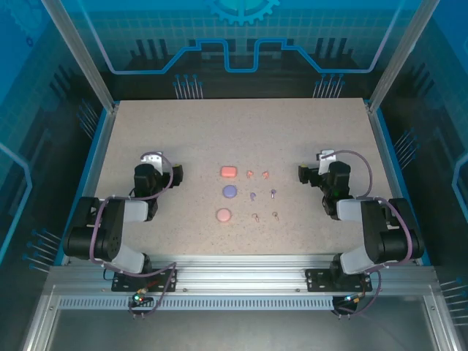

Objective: Insert wireless bluetooth earbuds into charging case

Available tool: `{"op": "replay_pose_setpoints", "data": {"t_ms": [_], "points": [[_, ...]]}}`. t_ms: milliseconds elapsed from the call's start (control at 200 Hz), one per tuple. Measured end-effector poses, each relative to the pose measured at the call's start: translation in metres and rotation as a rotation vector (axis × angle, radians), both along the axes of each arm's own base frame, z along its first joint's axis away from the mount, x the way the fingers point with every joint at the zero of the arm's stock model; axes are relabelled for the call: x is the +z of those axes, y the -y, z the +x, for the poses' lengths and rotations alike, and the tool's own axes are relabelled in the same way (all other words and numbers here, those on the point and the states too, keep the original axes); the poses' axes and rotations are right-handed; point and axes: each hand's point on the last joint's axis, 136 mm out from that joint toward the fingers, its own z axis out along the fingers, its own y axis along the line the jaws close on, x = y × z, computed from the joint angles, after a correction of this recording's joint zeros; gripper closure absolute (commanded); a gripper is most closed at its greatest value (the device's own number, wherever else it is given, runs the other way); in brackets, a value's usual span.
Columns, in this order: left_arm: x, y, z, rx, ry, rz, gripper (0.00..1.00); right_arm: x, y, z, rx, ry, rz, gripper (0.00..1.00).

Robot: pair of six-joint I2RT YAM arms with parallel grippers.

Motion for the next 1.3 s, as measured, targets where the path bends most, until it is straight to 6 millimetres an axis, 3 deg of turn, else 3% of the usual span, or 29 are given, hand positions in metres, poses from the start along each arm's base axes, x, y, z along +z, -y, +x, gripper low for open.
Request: {"op": "replay_pose_setpoints", "data": {"t_ms": [1040,1145,1301], "points": [[0.002,-0.001,0.002,0.01,-0.014,-0.003,0.02,0.003,-0.002,0.0,0.008,-0.029,0.005,0.0],[0.023,-0.005,0.007,0.031,-0.014,-0.002,0.01,0.04,0.004,0.005,-0.033,-0.014,0.013,0.0],[0.083,-0.006,0.01,0.044,0.092,-0.012,0.01,0.14,0.01,0.012,-0.119,0.05,0.136,0.0]]}}
